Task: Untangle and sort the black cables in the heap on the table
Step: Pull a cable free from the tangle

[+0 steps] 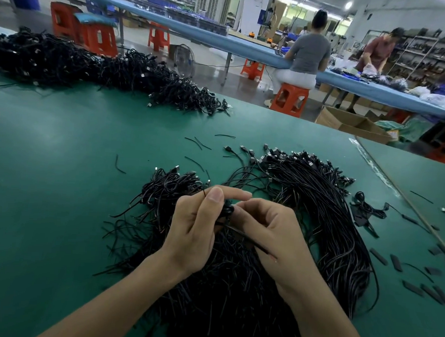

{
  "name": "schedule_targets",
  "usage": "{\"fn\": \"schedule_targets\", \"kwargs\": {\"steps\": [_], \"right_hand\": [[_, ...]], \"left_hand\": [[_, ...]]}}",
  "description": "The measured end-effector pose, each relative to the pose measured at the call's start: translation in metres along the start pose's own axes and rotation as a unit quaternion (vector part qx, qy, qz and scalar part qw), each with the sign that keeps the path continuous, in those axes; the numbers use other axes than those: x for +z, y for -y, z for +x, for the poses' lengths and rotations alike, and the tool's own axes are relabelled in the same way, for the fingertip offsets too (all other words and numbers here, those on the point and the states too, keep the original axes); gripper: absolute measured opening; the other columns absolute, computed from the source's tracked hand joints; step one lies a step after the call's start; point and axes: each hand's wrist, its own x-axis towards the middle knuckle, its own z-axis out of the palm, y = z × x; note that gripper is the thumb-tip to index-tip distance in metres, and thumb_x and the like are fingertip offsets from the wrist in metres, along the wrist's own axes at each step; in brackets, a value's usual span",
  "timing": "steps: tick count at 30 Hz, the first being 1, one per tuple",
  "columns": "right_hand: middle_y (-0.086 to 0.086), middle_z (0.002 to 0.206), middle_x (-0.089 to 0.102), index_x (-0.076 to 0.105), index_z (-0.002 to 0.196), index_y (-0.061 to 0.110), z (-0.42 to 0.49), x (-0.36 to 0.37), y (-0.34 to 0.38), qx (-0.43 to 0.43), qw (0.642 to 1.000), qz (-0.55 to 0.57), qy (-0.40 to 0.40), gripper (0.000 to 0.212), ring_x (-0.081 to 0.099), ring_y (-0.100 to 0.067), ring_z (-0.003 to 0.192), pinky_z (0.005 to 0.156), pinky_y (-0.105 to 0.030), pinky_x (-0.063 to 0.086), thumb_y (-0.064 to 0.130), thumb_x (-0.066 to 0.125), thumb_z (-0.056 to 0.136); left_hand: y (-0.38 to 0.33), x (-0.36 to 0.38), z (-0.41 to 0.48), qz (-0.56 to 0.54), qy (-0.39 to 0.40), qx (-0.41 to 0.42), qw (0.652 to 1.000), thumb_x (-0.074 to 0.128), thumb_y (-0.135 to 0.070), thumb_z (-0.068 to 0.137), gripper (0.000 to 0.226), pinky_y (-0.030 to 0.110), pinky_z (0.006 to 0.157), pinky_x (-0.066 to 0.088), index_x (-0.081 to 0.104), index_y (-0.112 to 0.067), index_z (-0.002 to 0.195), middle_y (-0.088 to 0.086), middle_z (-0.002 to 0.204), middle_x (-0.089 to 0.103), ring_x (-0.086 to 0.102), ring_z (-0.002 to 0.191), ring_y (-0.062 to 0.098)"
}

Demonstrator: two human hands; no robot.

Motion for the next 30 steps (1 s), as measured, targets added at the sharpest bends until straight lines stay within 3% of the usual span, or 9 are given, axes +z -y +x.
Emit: {"fn": "schedule_targets", "kwargs": {"steps": [2, 5, 7, 10, 14, 18, 20, 25, 30], "right_hand": [[-0.004, 0.073, 0.072, 0.072, 0.081, 0.013, 0.0, 0.001, 0.002, 0.006, 1.0, 0.029, -0.003, 0.01, 0.066, -0.013, 0.067, 0.063, -0.022, 0.054, 0.008, 0.069, 0.09], [0.001, 0.075, 0.074, 0.073, 0.083, 0.018, -0.001, 0.005, 0.0, -0.068, 0.993, -0.083, -0.056, 0.012, 0.069, -0.013, 0.069, 0.066, -0.027, 0.056, 0.008, 0.07, 0.089], [0.006, 0.078, 0.072, 0.073, 0.086, 0.019, -0.003, 0.008, -0.002, -0.141, 0.974, -0.156, -0.083, 0.012, 0.069, -0.011, 0.074, 0.067, -0.021, 0.053, 0.008, 0.069, 0.09], [0.009, 0.087, 0.068, 0.074, 0.093, 0.016, -0.006, 0.009, -0.008, -0.225, 0.935, -0.254, -0.099, 0.013, 0.065, -0.006, 0.082, 0.071, -0.01, 0.046, 0.004, 0.071, 0.088], [0.01, 0.093, 0.068, 0.076, 0.1, 0.014, -0.007, 0.012, -0.012, -0.23, 0.915, -0.317, -0.094, 0.016, 0.063, -0.004, 0.087, 0.078, -0.017, 0.052, 0.005, 0.071, 0.088], [0.006, 0.1, 0.069, 0.073, 0.104, 0.013, -0.008, 0.011, -0.013, -0.255, 0.882, -0.391, -0.066, 0.014, 0.063, -0.009, 0.098, 0.085, -0.03, 0.054, 0.012, 0.065, 0.093], [0.004, 0.097, 0.068, 0.072, 0.103, 0.013, -0.009, 0.01, -0.014, -0.273, 0.848, -0.451, -0.047, 0.011, 0.063, -0.014, 0.095, 0.083, -0.032, 0.054, 0.012, 0.064, 0.094], [-0.001, 0.087, 0.064, 0.069, 0.092, 0.011, -0.012, 0.005, -0.014, -0.349, 0.744, -0.57, -0.018, 0.008, 0.061, -0.021, 0.082, 0.07, -0.036, 0.054, 0.006, 0.063, 0.09], [-0.003, 0.103, 0.065, 0.07, 0.089, 0.012, -0.014, 0.0, -0.004, -0.417, 0.697, -0.583, 0.012, 0.012, 0.057, -0.018, 0.094, 0.07, -0.029, 0.048, 0.008, 0.059, 0.092]], "left_hand": [[0.002, -0.001, 0.0, 0.019, 0.001, 0.013, 1.0, 0.036, -0.033, 0.099, 0.043, 0.042, 0.061, 0.055, 0.075, -0.018, 0.103, 0.026, 0.079, 0.069, 0.063, 0.068, 0.042], [0.004, 0.0, -0.001, 0.044, 0.004, 0.037, 0.998, 0.04, -0.031, 0.096, 0.038, 0.055, 0.065, 0.049, 0.073, -0.014, 0.105, 0.036, 0.08, 0.059, 0.055, 0.072, 0.053], [0.004, 0.002, -0.002, 0.044, -0.001, 0.039, 0.998, 0.042, -0.03, 0.094, 0.036, 0.05, 0.068, 0.051, 0.068, -0.008, 0.104, 0.026, 0.085, 0.062, 0.056, 0.077, 0.048], [0.007, 0.003, 0.001, 0.018, -0.028, -0.012, 0.999, 0.041, -0.035, 0.094, 0.037, 0.027, 0.066, 0.051, 0.07, -0.012, 0.093, 0.01, 0.086, 0.067, 0.062, 0.078, 0.021], [0.008, 0.004, 0.007, -0.023, -0.065, -0.087, 0.994, 0.034, -0.035, 0.102, 0.055, 0.012, 0.046, 0.041, 0.075, -0.016, 0.07, -0.001, 0.059, 0.066, 0.056, 0.049, 0.002], [0.009, 0.001, 0.007, -0.004, -0.042, -0.133, 0.99, 0.037, -0.054, 0.1, 0.068, 0.017, 0.037, 0.025, 0.069, -0.012, 0.057, -0.008, 0.041, 0.042, 0.032, 0.034, 0.006], [0.012, -0.002, 0.007, 0.011, -0.039, -0.17, 0.985, 0.041, -0.059, 0.094, 0.073, 0.019, 0.038, 0.021, 0.056, 0.0, 0.055, -0.003, 0.041, 0.032, 0.024, 0.036, 0.01], [0.01, -0.006, 0.009, 0.041, 0.053, -0.263, 0.962, 0.044, -0.057, 0.095, 0.058, 0.02, 0.04, 0.018, 0.034, -0.016, 0.055, -0.003, 0.047, 0.024, 0.017, 0.038, 0.011], [-0.001, -0.018, 0.014, 0.067, 0.188, -0.428, 0.881, 0.052, -0.057, 0.093, 0.047, 0.019, 0.04, 0.018, 0.056, -0.014, 0.074, -0.002, 0.052, 0.032, 0.023, 0.039, 0.01]]}}
